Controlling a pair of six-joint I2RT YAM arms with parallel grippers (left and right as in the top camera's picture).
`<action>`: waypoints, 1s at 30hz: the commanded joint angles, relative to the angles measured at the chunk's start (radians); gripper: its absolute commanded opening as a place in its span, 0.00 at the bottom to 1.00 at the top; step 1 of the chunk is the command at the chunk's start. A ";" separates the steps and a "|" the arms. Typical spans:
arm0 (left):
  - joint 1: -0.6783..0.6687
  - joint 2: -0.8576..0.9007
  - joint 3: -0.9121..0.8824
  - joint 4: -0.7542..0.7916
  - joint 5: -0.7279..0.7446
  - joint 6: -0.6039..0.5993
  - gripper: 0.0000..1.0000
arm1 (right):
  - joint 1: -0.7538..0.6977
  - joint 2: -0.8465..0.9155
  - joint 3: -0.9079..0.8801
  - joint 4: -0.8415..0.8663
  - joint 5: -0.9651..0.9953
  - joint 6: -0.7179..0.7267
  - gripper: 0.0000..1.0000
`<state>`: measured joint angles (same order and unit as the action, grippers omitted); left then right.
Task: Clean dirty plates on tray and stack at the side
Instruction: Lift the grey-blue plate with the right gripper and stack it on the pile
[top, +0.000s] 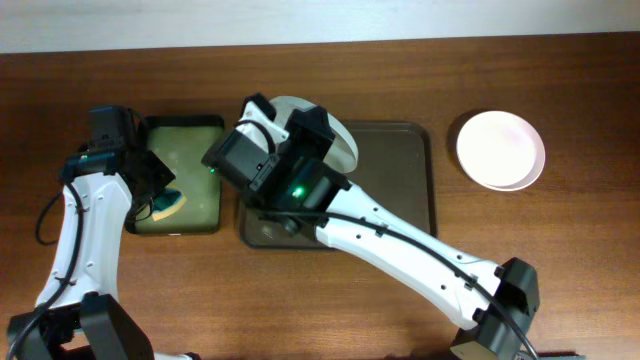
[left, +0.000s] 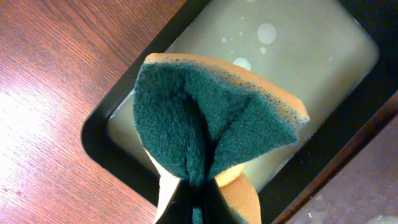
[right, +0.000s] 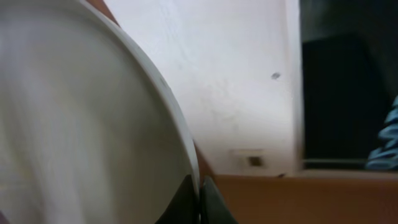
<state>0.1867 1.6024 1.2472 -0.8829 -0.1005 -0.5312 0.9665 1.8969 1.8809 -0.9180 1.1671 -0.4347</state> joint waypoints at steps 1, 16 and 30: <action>0.006 -0.014 -0.002 0.002 0.011 0.013 0.00 | 0.029 -0.023 0.018 0.003 0.114 -0.245 0.04; 0.006 -0.014 -0.002 0.002 0.011 0.013 0.00 | -0.483 -0.153 -0.056 -0.111 -0.766 0.378 0.04; 0.006 -0.014 -0.002 0.003 0.011 0.012 0.00 | -1.566 -0.039 -0.488 0.237 -1.583 0.557 0.04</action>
<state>0.1867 1.6024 1.2465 -0.8825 -0.1001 -0.5312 -0.5606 1.8675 1.4395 -0.7486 -0.3161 0.0551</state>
